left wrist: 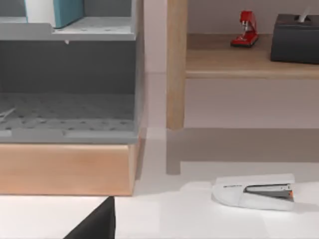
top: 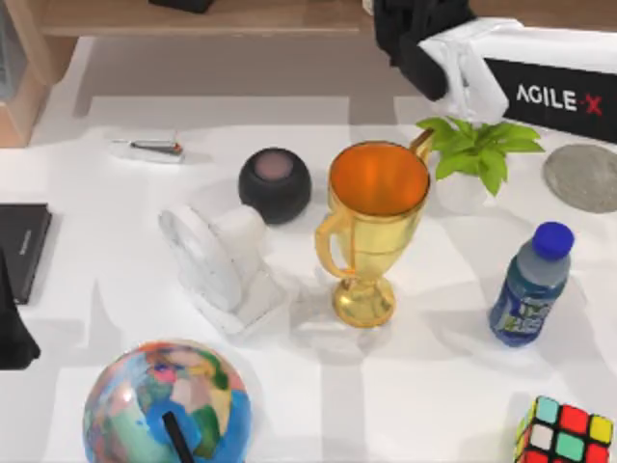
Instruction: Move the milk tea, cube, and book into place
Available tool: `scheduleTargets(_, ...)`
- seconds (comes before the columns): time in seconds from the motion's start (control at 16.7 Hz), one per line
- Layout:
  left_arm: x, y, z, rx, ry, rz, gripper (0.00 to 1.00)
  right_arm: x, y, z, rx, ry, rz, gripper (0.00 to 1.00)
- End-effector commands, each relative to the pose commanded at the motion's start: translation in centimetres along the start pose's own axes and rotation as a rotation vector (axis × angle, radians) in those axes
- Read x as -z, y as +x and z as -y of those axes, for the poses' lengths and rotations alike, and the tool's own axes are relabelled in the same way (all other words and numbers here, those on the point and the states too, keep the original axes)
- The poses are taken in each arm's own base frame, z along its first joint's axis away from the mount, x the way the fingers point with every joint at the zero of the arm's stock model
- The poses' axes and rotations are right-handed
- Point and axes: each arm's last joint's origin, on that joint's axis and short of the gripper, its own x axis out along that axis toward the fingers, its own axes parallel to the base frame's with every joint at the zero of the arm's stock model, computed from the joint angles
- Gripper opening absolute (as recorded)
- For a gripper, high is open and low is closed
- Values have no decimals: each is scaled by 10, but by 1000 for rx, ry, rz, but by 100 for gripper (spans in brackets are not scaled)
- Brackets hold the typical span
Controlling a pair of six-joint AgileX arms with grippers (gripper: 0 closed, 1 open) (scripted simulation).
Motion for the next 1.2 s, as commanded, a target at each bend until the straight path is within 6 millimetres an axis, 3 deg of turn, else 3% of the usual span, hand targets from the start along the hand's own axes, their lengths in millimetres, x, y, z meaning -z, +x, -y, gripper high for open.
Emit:
scheduleTargets(0.78, 0, 0, 0, 0, 0, 0, 100, 0, 0, 0, 0, 0, 0, 2)
scheduleTargets(1.2, 0, 0, 0, 0, 0, 0, 100, 0, 0, 0, 0, 0, 0, 0)
